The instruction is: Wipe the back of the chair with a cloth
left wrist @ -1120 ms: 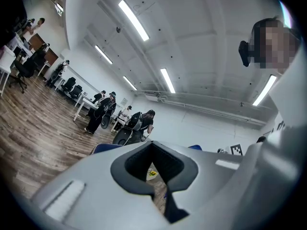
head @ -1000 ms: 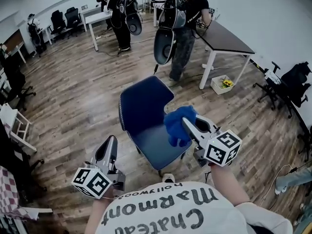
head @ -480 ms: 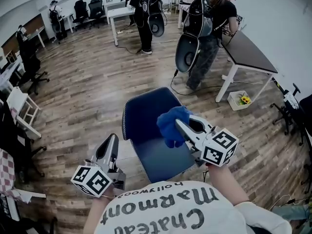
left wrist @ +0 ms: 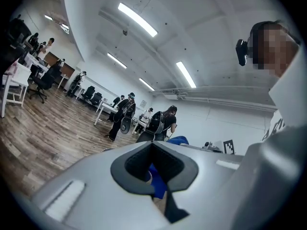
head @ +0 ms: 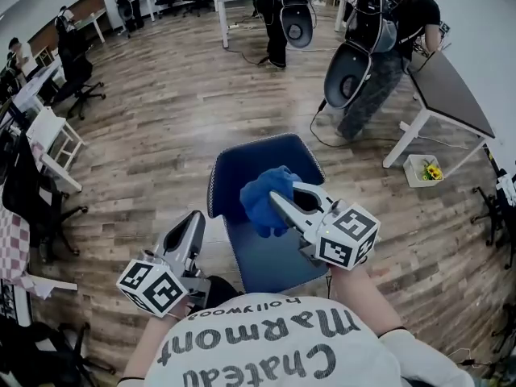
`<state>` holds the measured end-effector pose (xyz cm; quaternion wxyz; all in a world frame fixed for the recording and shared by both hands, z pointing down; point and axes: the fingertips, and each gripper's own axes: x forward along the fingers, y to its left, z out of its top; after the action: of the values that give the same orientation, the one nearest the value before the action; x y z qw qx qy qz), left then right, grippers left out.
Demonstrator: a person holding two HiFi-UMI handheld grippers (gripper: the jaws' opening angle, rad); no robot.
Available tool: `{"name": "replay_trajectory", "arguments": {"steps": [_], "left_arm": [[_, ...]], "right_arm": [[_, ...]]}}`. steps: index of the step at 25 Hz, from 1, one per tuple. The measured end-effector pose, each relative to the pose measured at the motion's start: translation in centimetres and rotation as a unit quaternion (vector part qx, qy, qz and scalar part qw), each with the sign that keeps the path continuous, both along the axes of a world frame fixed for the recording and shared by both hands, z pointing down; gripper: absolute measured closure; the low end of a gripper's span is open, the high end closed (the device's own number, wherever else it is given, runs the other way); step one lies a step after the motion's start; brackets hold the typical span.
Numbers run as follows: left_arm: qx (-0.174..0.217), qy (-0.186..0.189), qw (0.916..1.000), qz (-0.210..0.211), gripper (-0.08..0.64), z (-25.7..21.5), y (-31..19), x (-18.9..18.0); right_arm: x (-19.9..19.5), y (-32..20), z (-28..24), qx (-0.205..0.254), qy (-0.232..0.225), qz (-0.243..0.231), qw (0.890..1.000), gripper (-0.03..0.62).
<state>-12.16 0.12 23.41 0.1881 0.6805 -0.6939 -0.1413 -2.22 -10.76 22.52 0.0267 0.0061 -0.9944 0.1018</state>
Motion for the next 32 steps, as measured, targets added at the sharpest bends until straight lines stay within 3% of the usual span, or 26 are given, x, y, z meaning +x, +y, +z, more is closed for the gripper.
{"name": "replay_trajectory", "arguments": {"steps": [4,8,16,21,32], "left_arm": [[-0.029,-0.024,0.9993,0.006,0.551,1.1,-1.7,-1.1],[-0.010,-0.044,0.9990,0.001,0.551,0.6,-4.8,-3.6],[-0.017,-0.059,0.9952,0.076,0.551,2.9,-12.6,-4.5],[-0.056,-0.018,0.9926,0.106,0.551,6.1,-15.4,-7.5],[-0.096,0.001,0.9849,0.144,0.551,11.1,-17.3,-10.4]], "right_arm": [[-2.1,-0.6,1.0,-0.009,0.008,0.001,1.000,0.529],[-3.1,-1.4,2.4,-0.016,0.021,0.024,0.999,0.528],[-4.0,-5.5,6.5,-0.086,0.042,0.069,0.993,0.528],[-7.3,-6.8,9.7,-0.135,0.054,0.077,0.986,0.528],[-15.5,-6.8,16.8,-0.211,0.085,0.036,0.973,0.528]]}}
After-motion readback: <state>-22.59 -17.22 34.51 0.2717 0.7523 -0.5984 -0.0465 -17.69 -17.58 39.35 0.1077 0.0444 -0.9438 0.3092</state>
